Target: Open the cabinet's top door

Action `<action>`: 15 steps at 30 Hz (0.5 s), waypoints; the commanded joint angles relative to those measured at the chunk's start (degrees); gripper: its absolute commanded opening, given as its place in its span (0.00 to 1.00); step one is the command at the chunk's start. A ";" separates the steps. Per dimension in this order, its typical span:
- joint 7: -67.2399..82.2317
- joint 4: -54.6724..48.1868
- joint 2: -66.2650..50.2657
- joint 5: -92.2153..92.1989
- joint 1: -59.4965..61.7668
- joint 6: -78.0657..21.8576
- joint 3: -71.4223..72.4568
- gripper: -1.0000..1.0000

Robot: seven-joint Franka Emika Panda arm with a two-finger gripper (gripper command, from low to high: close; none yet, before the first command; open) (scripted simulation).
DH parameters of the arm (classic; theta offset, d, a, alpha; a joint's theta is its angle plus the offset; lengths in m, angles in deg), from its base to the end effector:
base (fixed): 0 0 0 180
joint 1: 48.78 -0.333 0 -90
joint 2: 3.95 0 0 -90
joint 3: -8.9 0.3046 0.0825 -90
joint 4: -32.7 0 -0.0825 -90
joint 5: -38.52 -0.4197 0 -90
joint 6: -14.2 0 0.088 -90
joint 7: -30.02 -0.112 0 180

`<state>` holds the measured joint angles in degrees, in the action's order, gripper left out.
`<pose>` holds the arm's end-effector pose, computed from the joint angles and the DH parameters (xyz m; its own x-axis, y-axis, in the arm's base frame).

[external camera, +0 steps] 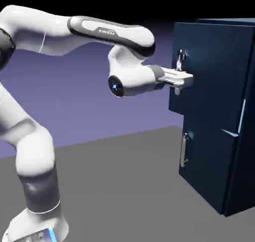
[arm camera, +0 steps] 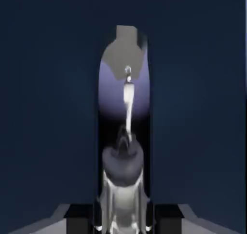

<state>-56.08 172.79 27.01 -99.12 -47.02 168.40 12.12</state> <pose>0.4620 -0.0073 0.5104 -0.2194 0.6721 -0.7072 -0.2190 0.6725 0.7070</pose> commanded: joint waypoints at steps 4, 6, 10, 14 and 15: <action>-6.50 3.29 2.99 9.98 -2.34 -3.77 -4.55 0.00; -9.54 4.79 4.44 14.97 -3.05 -6.00 -6.79 0.00; -15.17 7.33 7.05 24.93 -3.61 -11.41 -11.33 0.00; -20.00 8.97 8.92 34.90 -3.15 -18.41 -16.27 0.00; -21.05 9.17 9.21 37.39 -2.93 -20.46 -17.62 0.00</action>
<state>-77.08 181.96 36.21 -61.86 -49.94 148.00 -5.51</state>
